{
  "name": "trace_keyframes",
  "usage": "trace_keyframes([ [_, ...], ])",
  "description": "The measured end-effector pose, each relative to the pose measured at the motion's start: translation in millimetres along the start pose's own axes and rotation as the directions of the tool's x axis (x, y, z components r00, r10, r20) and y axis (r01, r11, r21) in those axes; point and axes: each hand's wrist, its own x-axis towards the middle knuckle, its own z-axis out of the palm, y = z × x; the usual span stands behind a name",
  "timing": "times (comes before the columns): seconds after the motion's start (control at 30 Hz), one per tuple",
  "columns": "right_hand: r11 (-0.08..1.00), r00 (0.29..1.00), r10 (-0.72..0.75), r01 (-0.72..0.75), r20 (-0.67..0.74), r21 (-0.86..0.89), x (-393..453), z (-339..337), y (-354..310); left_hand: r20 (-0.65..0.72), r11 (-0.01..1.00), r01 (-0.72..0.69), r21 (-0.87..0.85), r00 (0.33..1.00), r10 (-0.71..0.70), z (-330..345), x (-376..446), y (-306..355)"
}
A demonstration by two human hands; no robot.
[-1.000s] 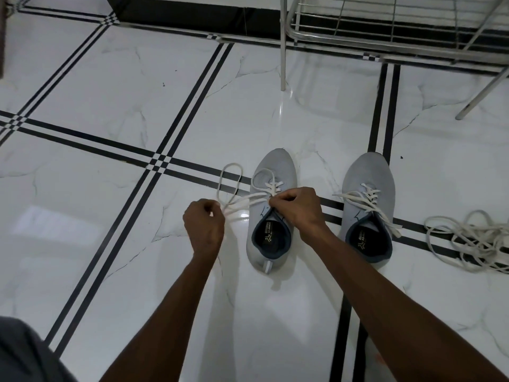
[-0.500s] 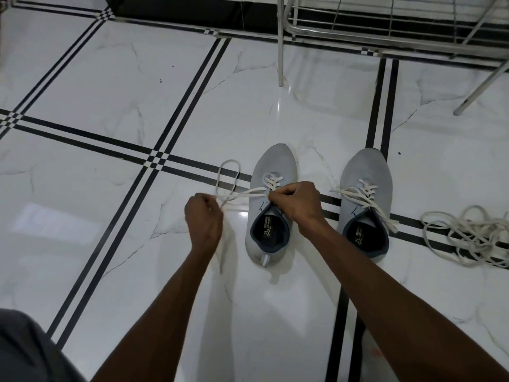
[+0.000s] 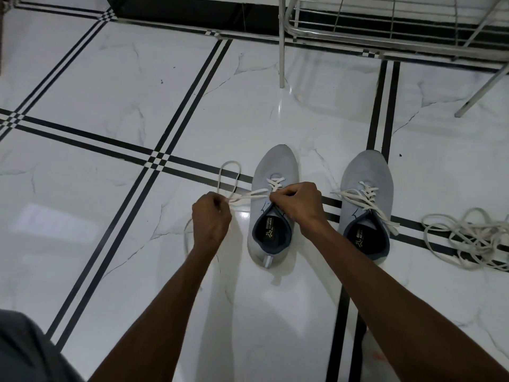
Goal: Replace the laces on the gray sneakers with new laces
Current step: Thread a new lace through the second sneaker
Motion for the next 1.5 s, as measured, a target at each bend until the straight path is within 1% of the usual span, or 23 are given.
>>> trace_keyframes([
  [0.03,1.0,1.0,-0.003,0.003,0.002,0.0,0,0,0,0.015,1.0,-0.006,-0.028,1.0,0.007,-3,-2,-2],
  [0.1,1.0,1.0,-0.006,0.006,0.002,-0.002,1,1,-1,0.055,0.988,-0.111,-0.109,0.992,0.117,0,-7,4],
  [0.23,0.999,1.0,-0.031,0.031,0.002,-0.019,1,1,1,0.164,0.933,-0.31,-0.18,0.926,0.339,18,-13,22],
  [0.33,0.999,1.0,-0.028,0.028,0.009,-0.037,2,1,4,0.154,0.945,-0.308,-0.107,0.934,0.322,21,-11,16],
  [0.47,1.0,1.0,-0.008,0.008,-0.005,-0.016,1,4,5,0.175,0.994,-0.096,-0.055,0.979,0.104,14,-13,7],
  [0.57,1.0,0.999,-0.007,0.007,0.04,-0.003,2,2,7,0.247,0.971,0.212,-0.106,0.952,-0.181,15,-11,15],
  [0.63,1.0,0.997,-0.006,0.005,0.072,0.015,5,-2,8,0.344,0.847,0.481,-0.227,0.853,-0.393,20,-3,20],
  [0.67,1.0,0.997,-0.016,0.014,0.077,0.025,6,-4,10,0.391,0.758,0.577,-0.304,0.801,-0.453,21,2,23],
  [0.7,0.999,0.997,-0.027,0.025,0.069,0.035,7,-5,12,0.425,0.668,0.633,-0.392,0.768,-0.478,22,8,27],
  [0.73,0.998,0.998,-0.04,0.038,0.052,0.04,8,-5,14,0.438,0.587,0.645,-0.489,0.764,-0.474,20,15,32],
  [0.8,0.998,0.997,-0.07,0.07,0.02,0.006,12,-6,16,0.415,0.502,0.577,-0.645,0.815,-0.404,14,29,44],
  [0.83,0.997,0.997,-0.08,0.08,0.021,-0.008,15,-7,14,0.387,0.53,0.512,-0.676,0.859,-0.336,10,34,50],
  [0.9,0.998,0.996,-0.05,0.049,0.07,0.026,23,-8,3,0.312,0.696,0.332,-0.636,0.936,-0.161,3,39,61],
  [0.93,0.998,0.993,-0.022,0.015,0.115,0.06,26,-9,-5,0.294,0.778,0.231,-0.584,0.954,-0.063,1,39,66],
  [1.03,0.978,0.953,0.067,-0.121,0.296,0.171,33,-13,-31,0.345,0.909,-0.054,-0.414,0.915,0.211,1,34,75],
  [1.1,0.924,0.923,0.103,-0.227,0.371,0.308,39,-13,-40,0.393,0.944,-0.189,-0.272,0.874,0.288,7,30,75],
  [1.13,0.877,0.912,0.11,-0.276,0.395,0.393,42,-12,-42,0.416,0.953,-0.206,-0.224,0.864,0.285,7,29,73],
  [1.2,0.742,0.907,0.136,-0.359,0.399,0.565,49,-12,-43,0.432,0.968,-0.146,-0.204,0.874,0.223,8,26,66],
  [1.27,0.609,0.91,0.181,-0.402,0.373,0.684,57,-15,-41,0.391,0.946,0.086,-0.313,0.919,0.046,3,23,59],
  [1.33,0.517,0.919,0.221,-0.394,0.326,0.76,64,-24,-36,0.336,0.837,0.358,-0.414,0.915,-0.225,-2,22,49],
  [1.4,0.478,0.928,0.256,-0.365,0.271,0.799,70,-35,-30,0.314,0.684,0.578,-0.446,0.816,-0.485,-5,22,32],
  [1.43,0.485,0.933,0.265,-0.346,0.242,0.803,72,-41,-28,0.32,0.62,0.649,-0.44,0.759,-0.567,-5,23,22],
  [1.5,0.553,0.948,0.26,-0.303,0.184,0.776,71,-50,-25,0.347,0.57,0.718,-0.399,0.693,-0.632,-1,22,10],
])
